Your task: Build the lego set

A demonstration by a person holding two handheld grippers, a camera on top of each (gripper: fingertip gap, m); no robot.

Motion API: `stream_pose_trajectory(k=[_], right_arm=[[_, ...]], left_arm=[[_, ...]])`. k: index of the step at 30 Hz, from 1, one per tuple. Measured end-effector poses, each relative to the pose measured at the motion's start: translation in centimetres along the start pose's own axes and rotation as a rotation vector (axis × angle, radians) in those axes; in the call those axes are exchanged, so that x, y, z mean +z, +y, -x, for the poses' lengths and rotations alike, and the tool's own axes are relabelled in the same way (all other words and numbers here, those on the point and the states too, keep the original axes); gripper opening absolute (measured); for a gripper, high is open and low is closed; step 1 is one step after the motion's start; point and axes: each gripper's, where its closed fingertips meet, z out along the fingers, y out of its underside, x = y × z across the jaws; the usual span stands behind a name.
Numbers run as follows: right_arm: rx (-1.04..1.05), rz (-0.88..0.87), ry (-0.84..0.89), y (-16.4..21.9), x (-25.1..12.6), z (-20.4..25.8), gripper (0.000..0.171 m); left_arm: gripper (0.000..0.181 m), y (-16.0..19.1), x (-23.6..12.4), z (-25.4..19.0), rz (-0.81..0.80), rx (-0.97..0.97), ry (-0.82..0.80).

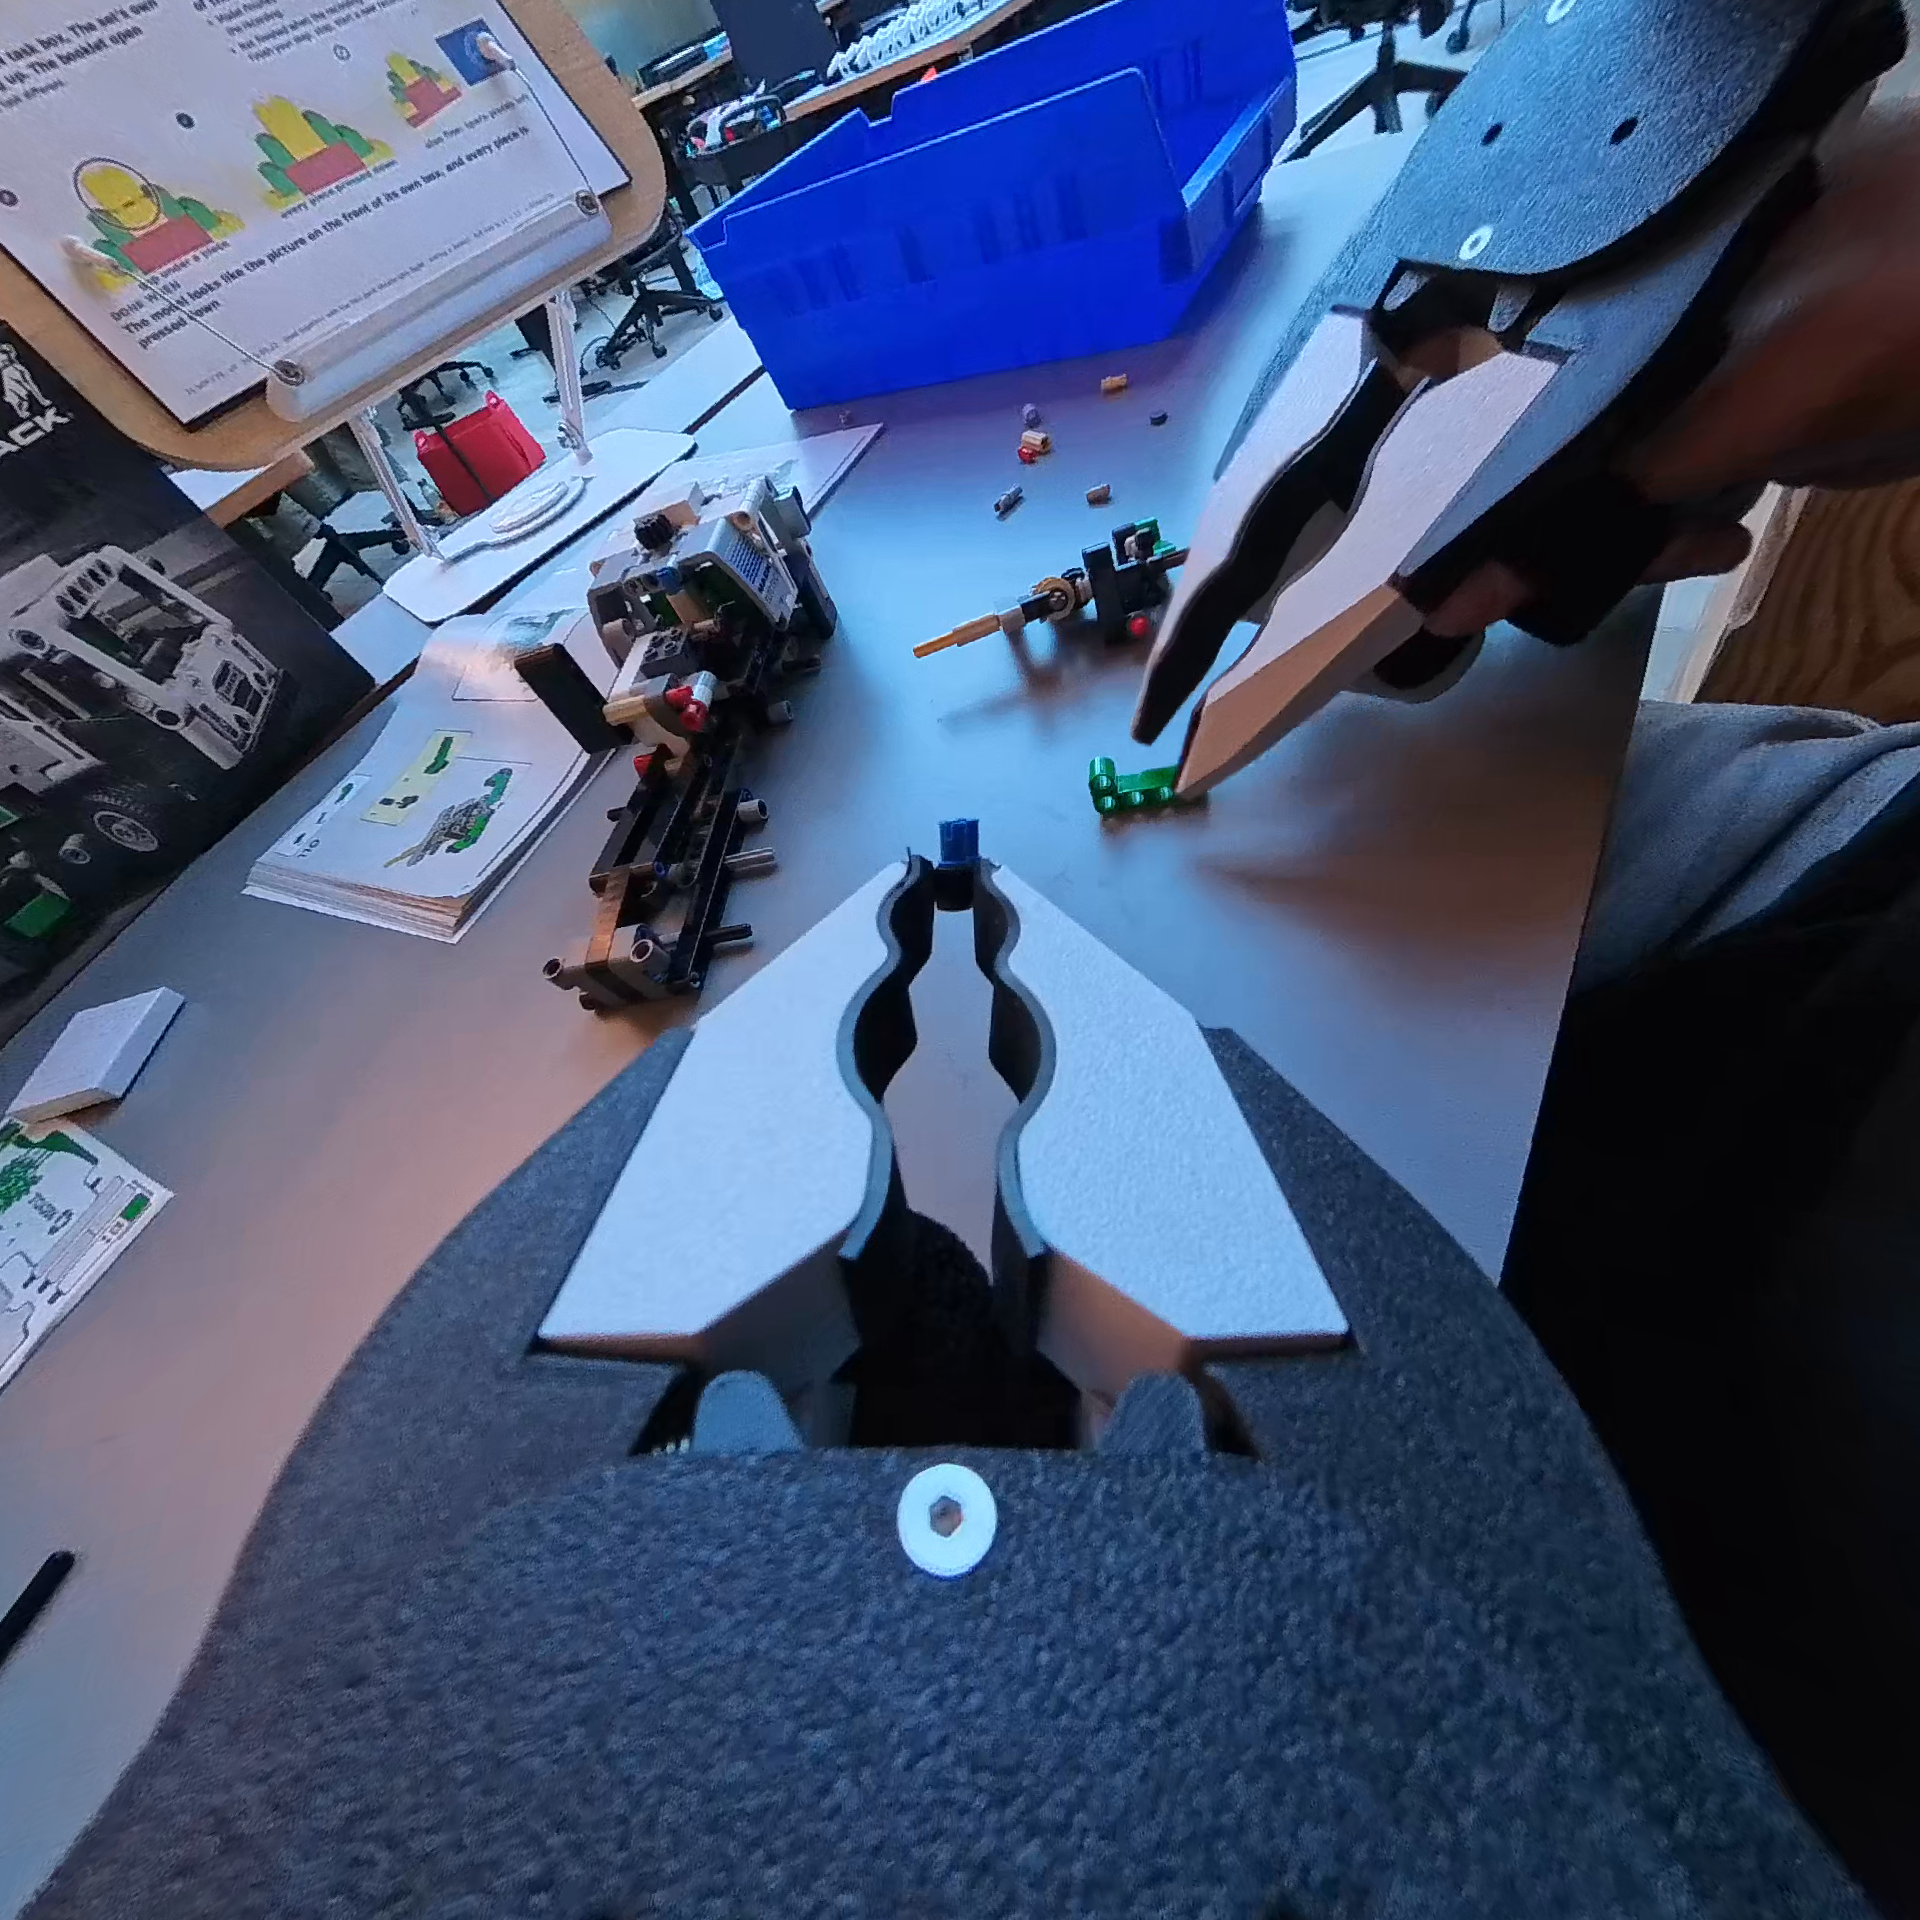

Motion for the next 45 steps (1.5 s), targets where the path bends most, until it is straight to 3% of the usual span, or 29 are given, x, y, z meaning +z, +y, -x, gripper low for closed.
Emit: stream_pose_trajectory(k=[6, 19, 21, 25, 26, 28, 32, 36, 39, 42, 45], right_arm=[[-0.053, 0.051, 0.076, 1.2, 0.2, -0.1, 0.018], [-0.036, 0.047, 0.063, 1.1, 0.4, -0.8, 0.007], [-0.166, 0.011, 0.113, 0.3, 0.0, -1.4, 0.007], [-0.723, -0.063, 0.385, -2.2, -1.3, -4.1, 0.007], [-0.81, -0.09, 0.387, -2.6, -1.3, -4.1, 0.006], [-0.826, -0.146, 0.292, -2.8, -0.9, -3.6, 0.007], [-0.527, -0.239, -0.034, -3.7, -1.1, -1.9, 0.007], [-0.008, -0.069, -0.634, -3.0, -2.3, 2.2, 0.007], [0.289, 0.109, -0.897, -2.1, -3.1, 3.8, 0.007], [0.289, 0.323, -0.892, 1.0, -2.1, 4.7, 0.007], [0.216, 0.409, -0.915, 2.0, -2.5, 6.2, 0.007]], left_arm=[[0.005, -0.1, -0.1, -0.1, -0.007, 0.0, 0.003], [0.005, -0.2, -0.1, -0.1, -0.015, -0.008, 0.014], [0.005, -0.3, -0.1, -0.1, -0.016, -0.01, 0.013], [0.005, -0.2, -0.1, -0.1, -0.009, -0.014, 0.014], [0.005, -0.1, 0.0, -0.1, -0.005, -0.013, 0.016], [0.005, -0.2, 0.0, -0.2, -0.007, -0.005, 0.017], [0.005, -0.2, 0.0, -0.1, -0.004, 0.009, 0.002], [0.005, -1.0, 0.1, -0.7, -0.041, -0.015, 0.027], [0.005, -2.1, -0.3, -1.5, -0.097, -0.023, 0.066], [0.005, -2.3, -0.6, -3.0, -0.102, 0.019, 0.123], [0.005, -2.2, -0.5, -5.7, -0.081, 0.052, 0.205]])
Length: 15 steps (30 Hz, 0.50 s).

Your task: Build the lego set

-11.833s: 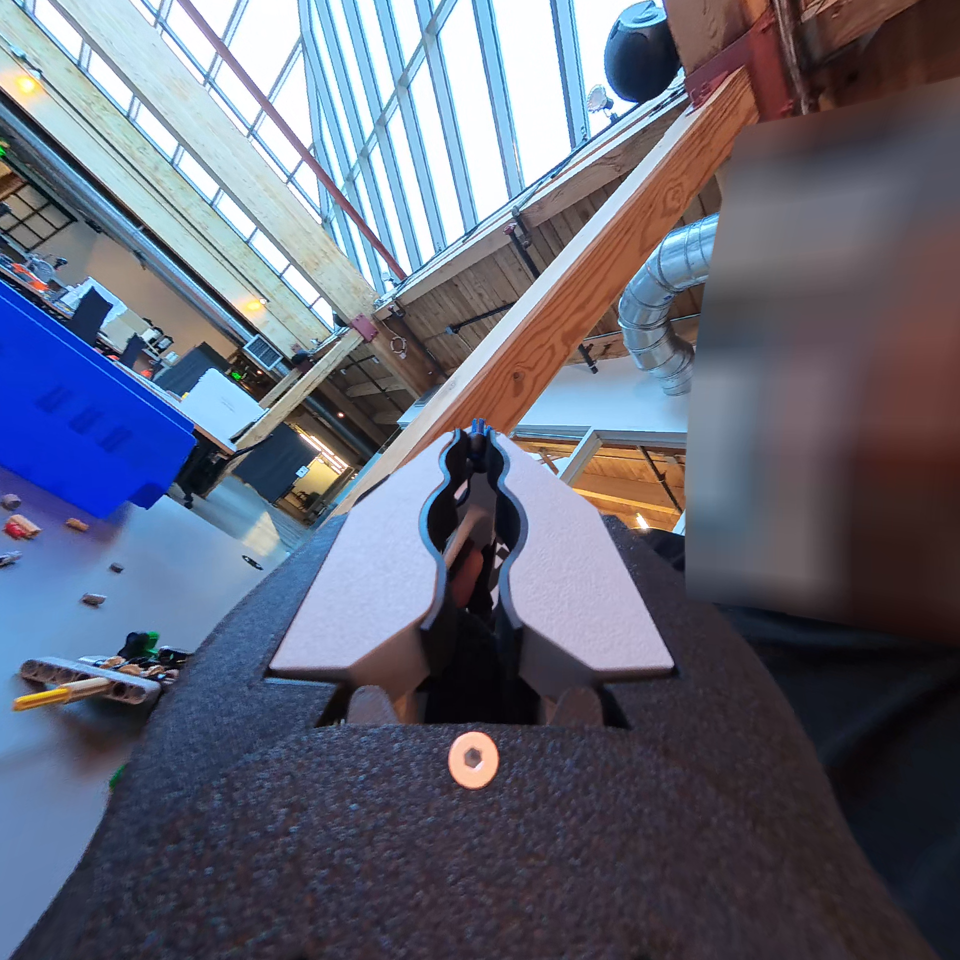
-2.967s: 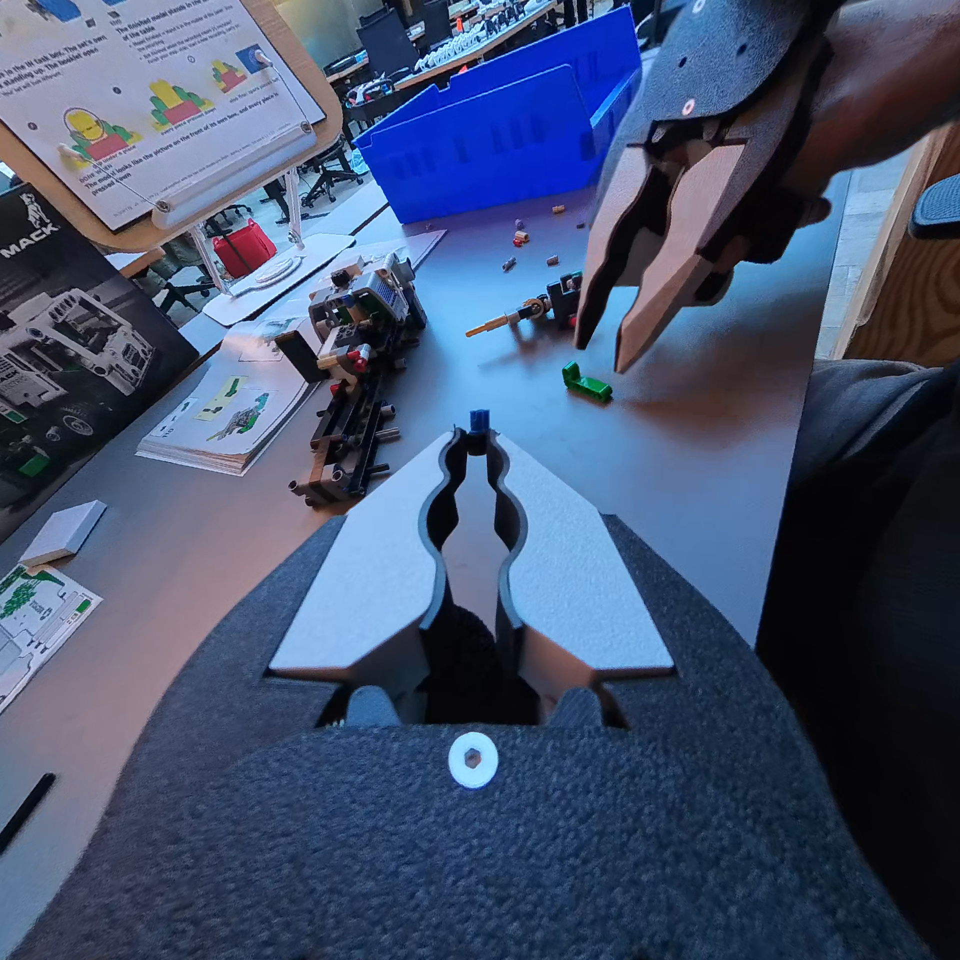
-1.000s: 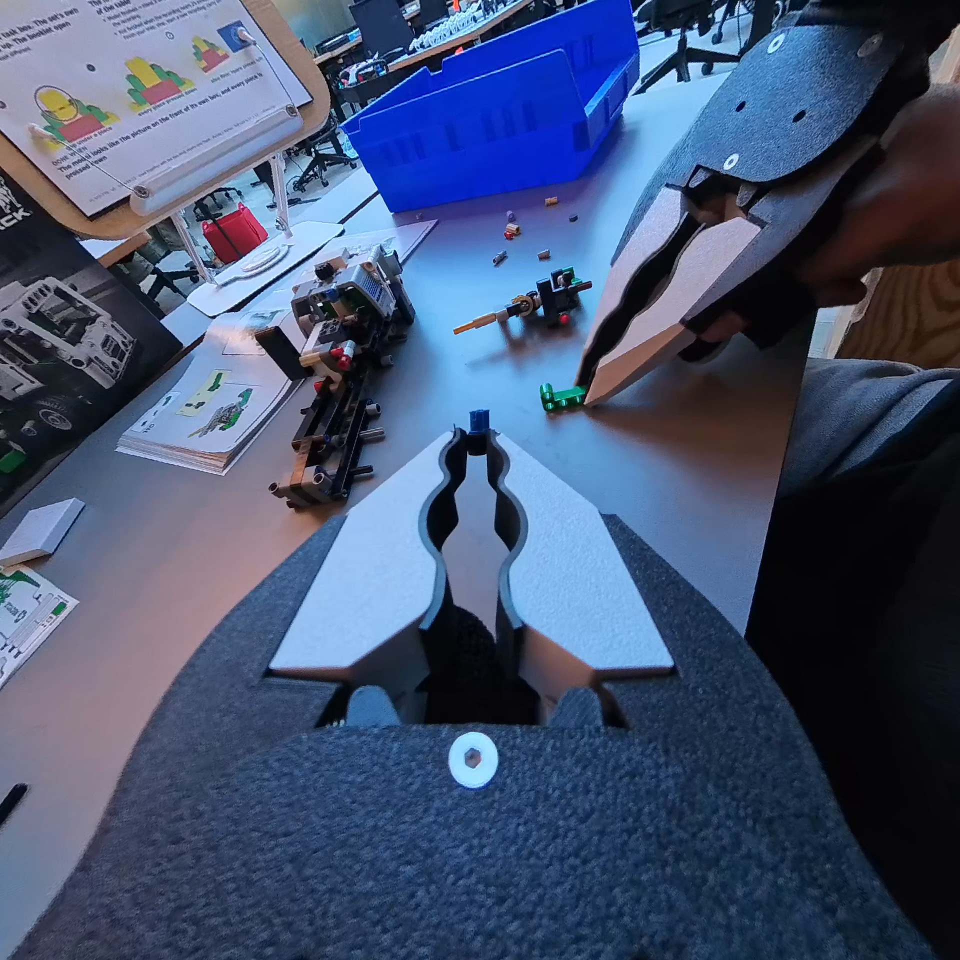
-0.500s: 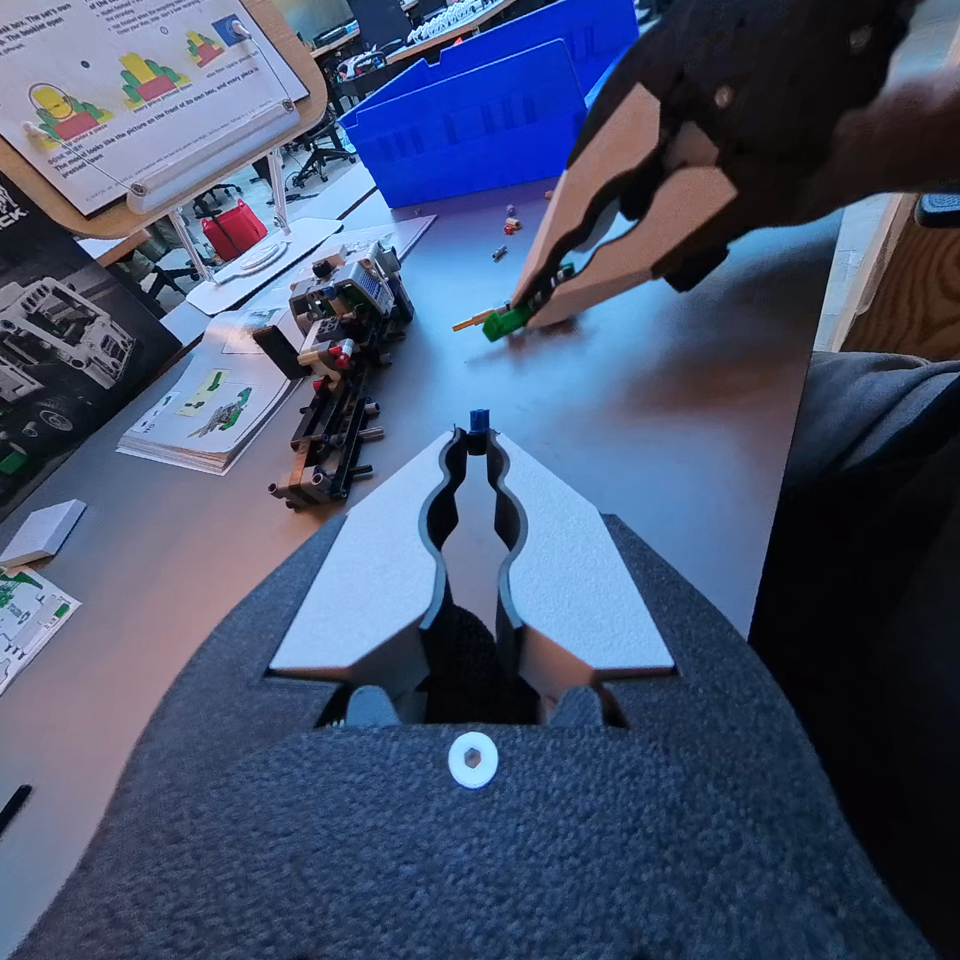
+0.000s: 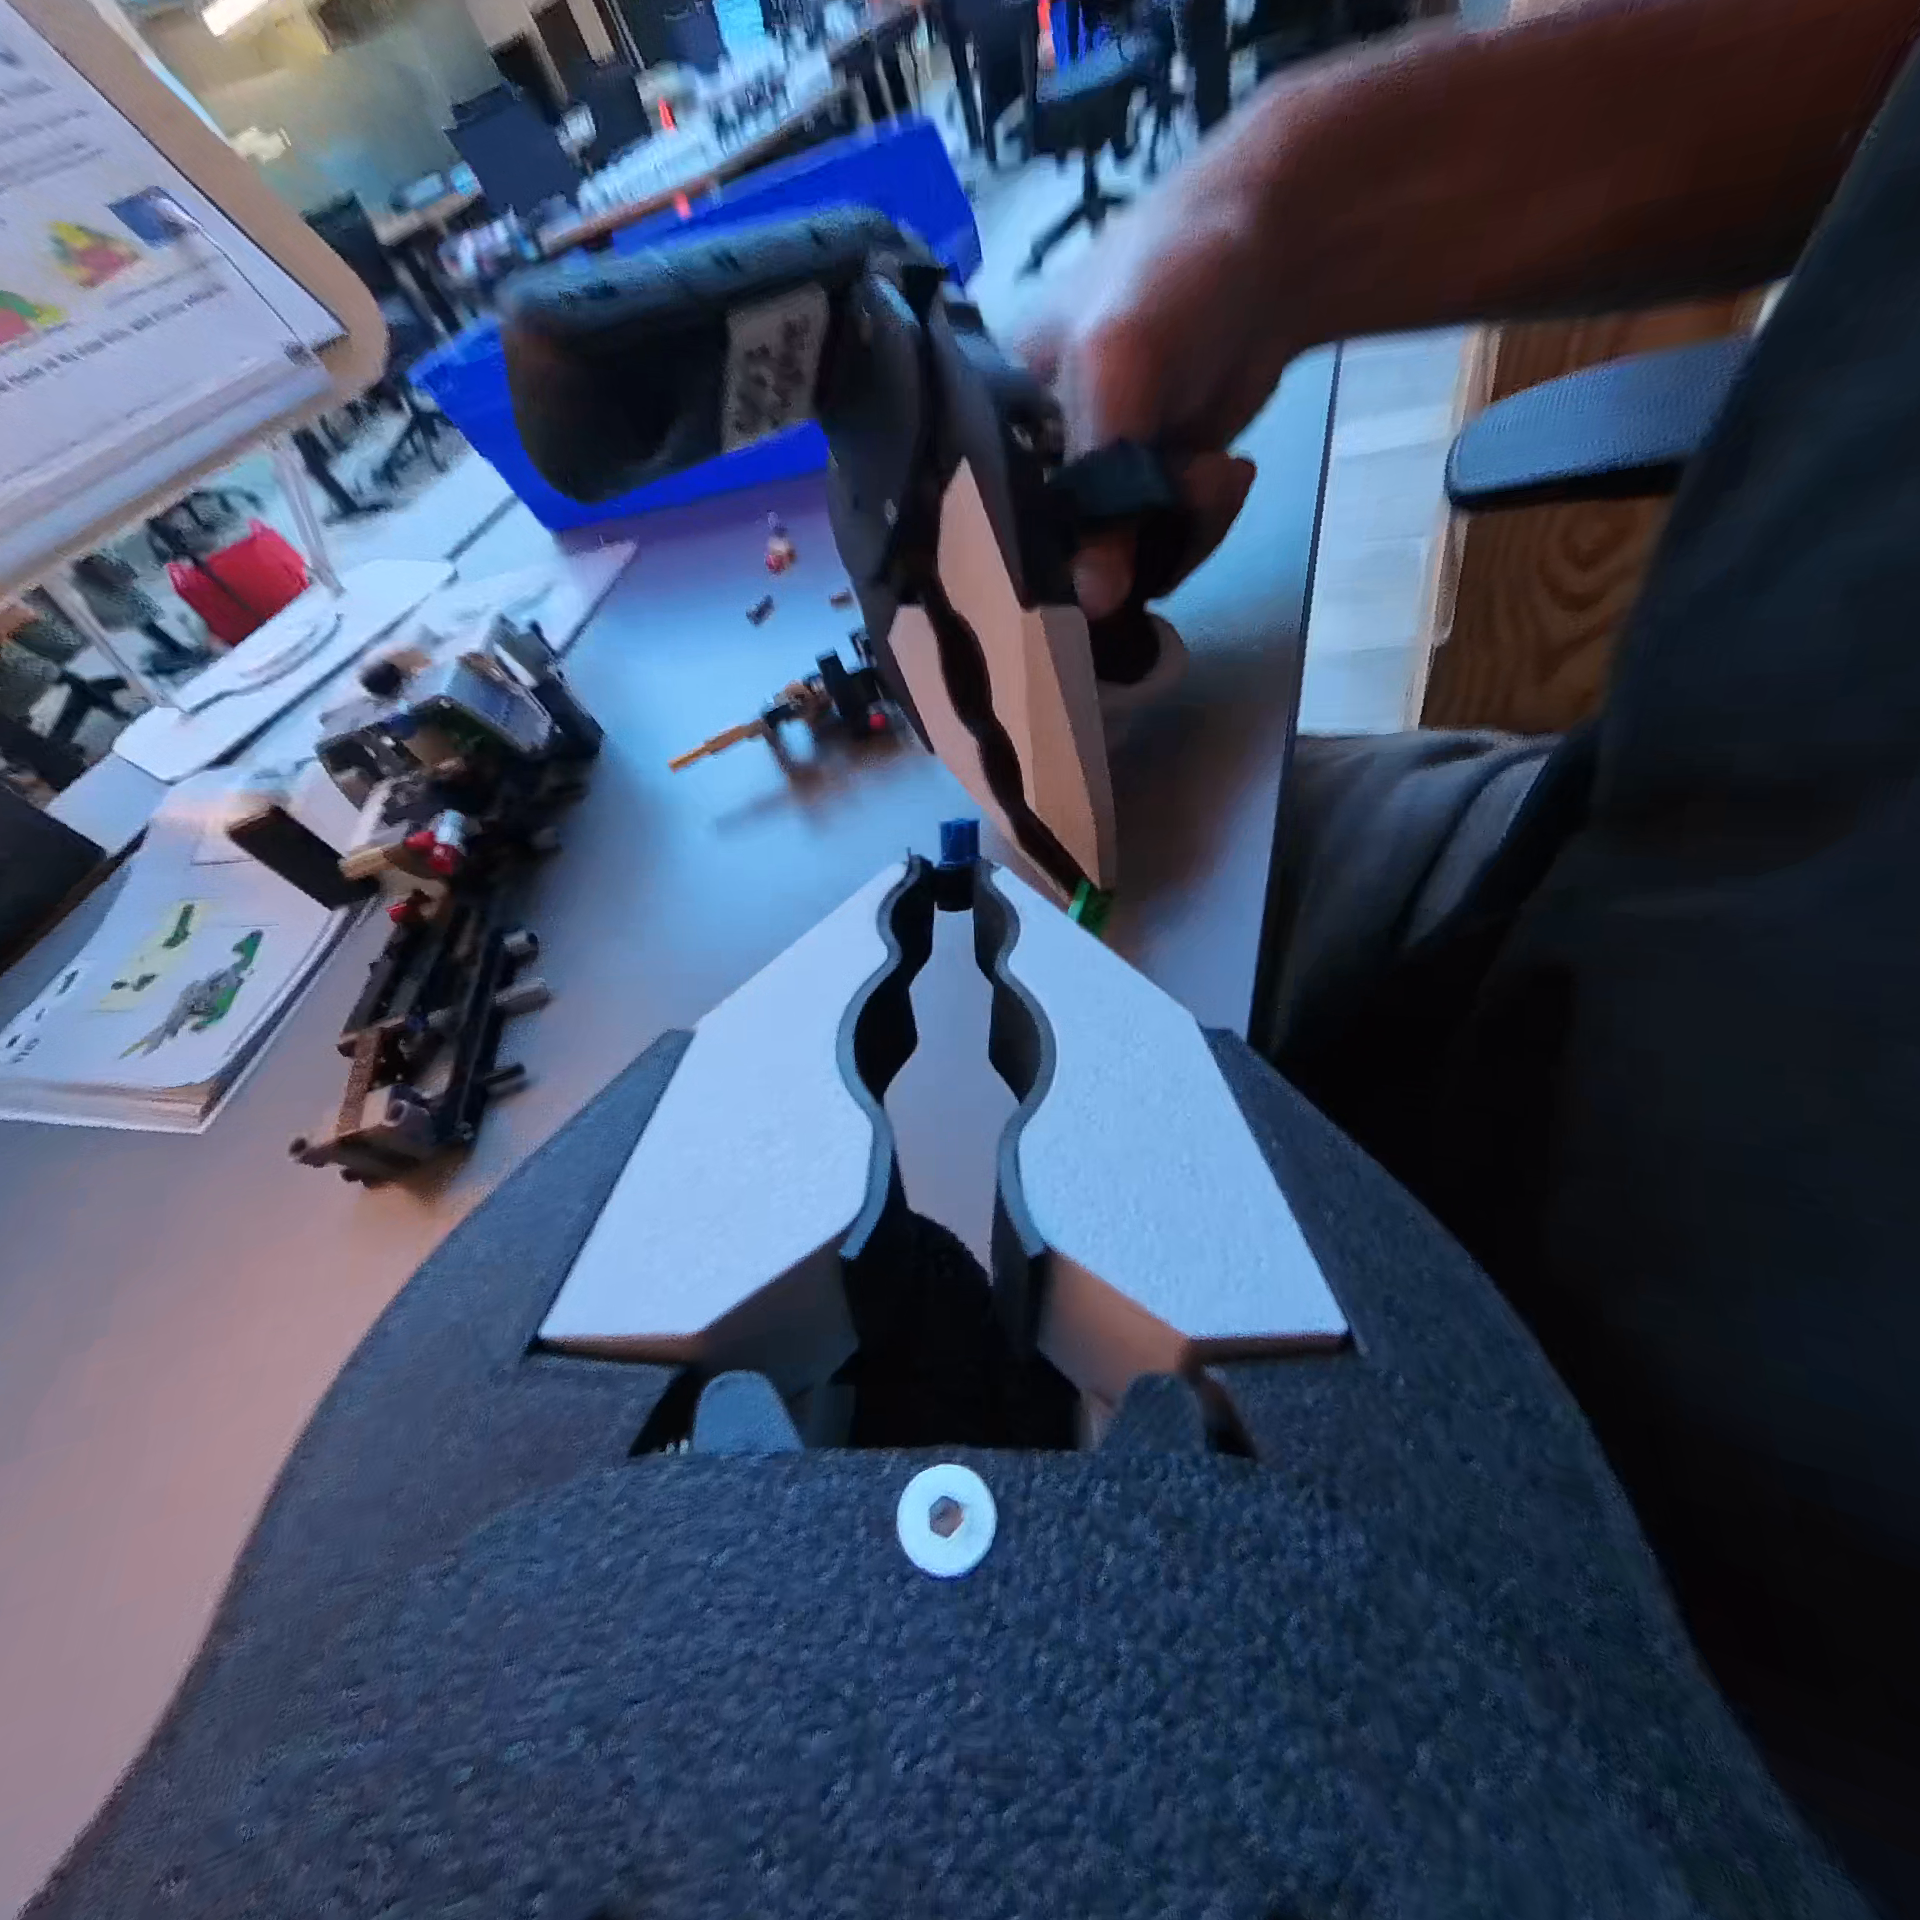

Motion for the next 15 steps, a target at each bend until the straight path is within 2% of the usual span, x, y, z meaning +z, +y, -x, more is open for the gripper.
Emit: stream_pose_trajectory(k=[4, 11, 15], right_arm=[[-0.041, 0.074, 0.044, 0.8, 0.6, -0.5, 0.007], [-0.19, 0.092, 0.134, 0.7, 0.0, -1.2, 0.008], [-0.295, 0.029, 0.175, 0.0, -1.0, -1.1, 0.026]], left_arm=[[0.005, 2.0, 1.1, -1.4, 0.155, 0.066, 0.011], [0.005, 3.4, 1.9, -2.0, 0.259, 0.13, -0.008], [0.005, 3.4, 2.2, -1.9, 0.267, 0.151, -0.044]])
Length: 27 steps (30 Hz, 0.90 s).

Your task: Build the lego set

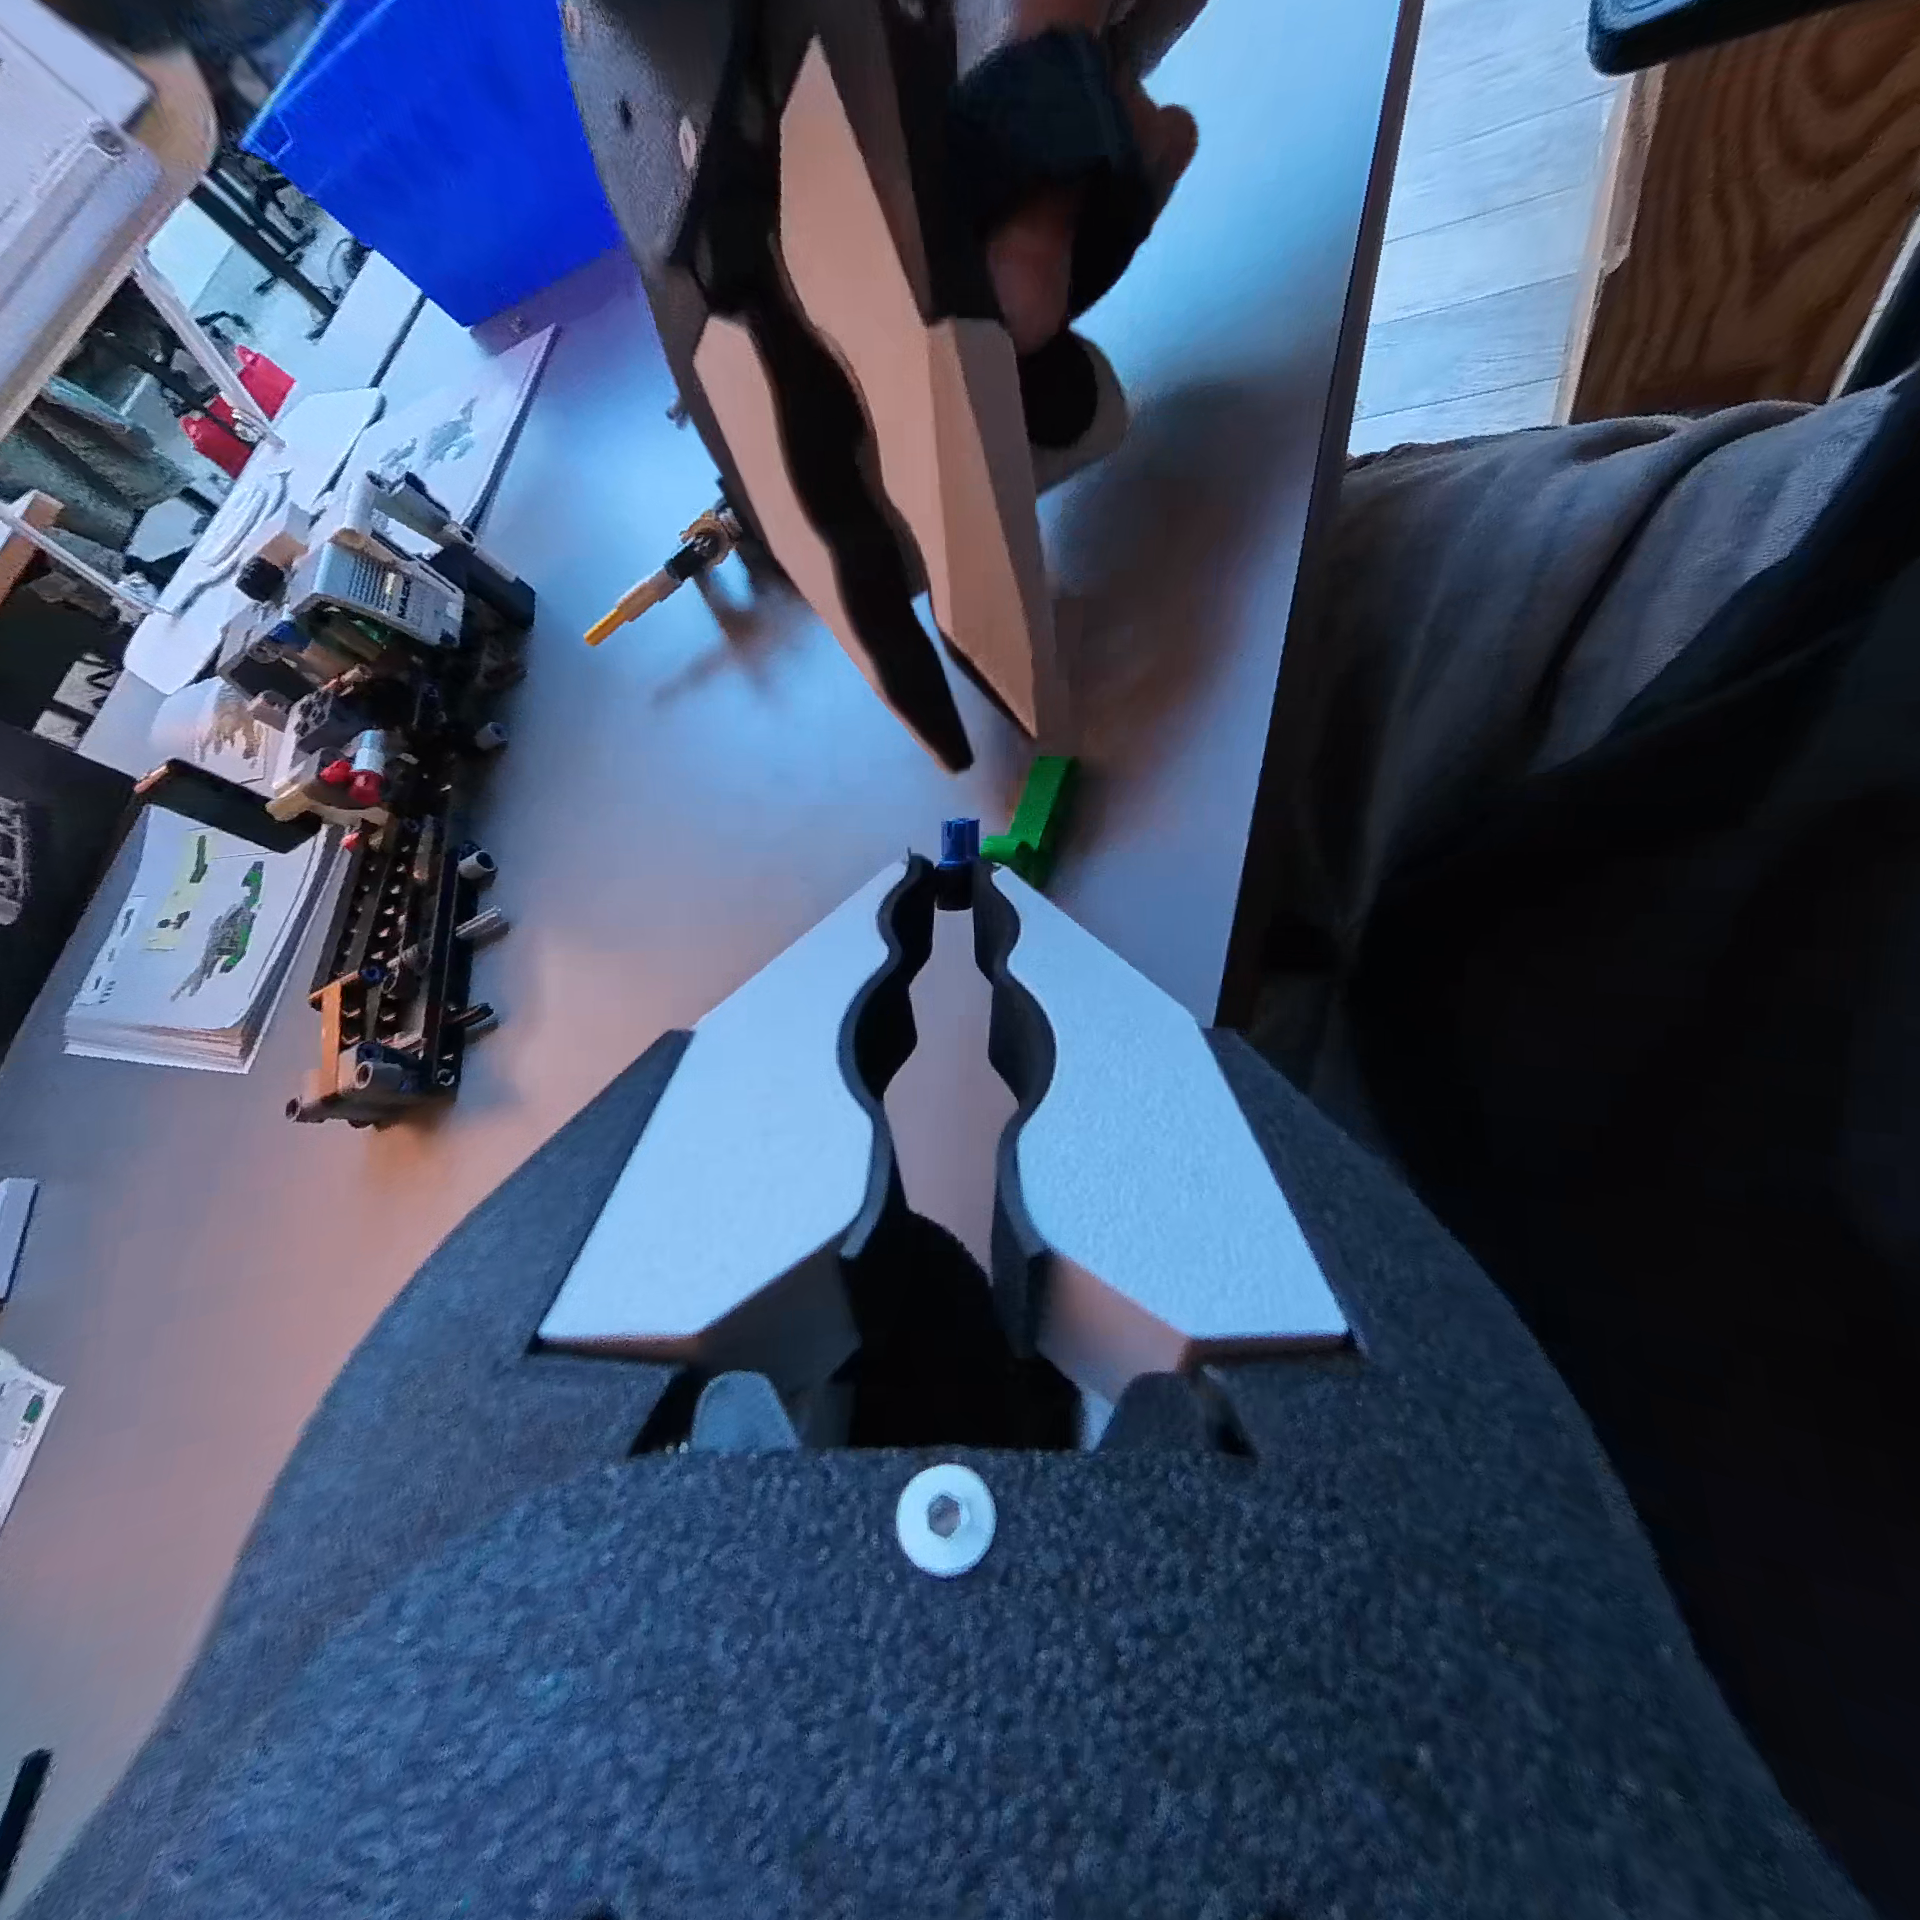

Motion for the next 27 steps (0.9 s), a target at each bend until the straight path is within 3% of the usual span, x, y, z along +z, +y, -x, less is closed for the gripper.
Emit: stream_pose_trajectory(k=[7, 13, 16, 20, 25, 27], right_arm=[[-0.108, -0.224, 0.08, -1.6, -1.3, 1.4, 0.024], [-0.24, -0.231, 0.282, -1.6, 0.6, 2.7, 0.021], [-0.276, -0.2, 0.42, -1.5, 1.4, 1.4, 0.027], [-0.235, -0.169, 0.375, -1.0, 2.3, 1.2, 0.03], [-0.235, -0.137, 0.378, -0.7, 2.2, 0.5, 0.008], [-0.203, -0.149, 0.329, -0.8, 2.1, 0.6, 0.007]], left_arm=[[0.005, 0.2, -0.6, 1.1, -0.003, -0.024, -0.087], [0.005, 1.0, -1.5, 2.2, 0.007, -0.044, -0.168], [0.005, 1.1, -1.8, 2.8, -0.001, -0.071, -0.192], [0.005, 0.9, -2.2, 3.0, -0.029, -0.096, -0.192], [0.005, 0.8, -2.3, 2.8, -0.044, -0.075, -0.18], [0.005, 0.7, -2.3, 2.7, -0.051, -0.056, -0.176]])
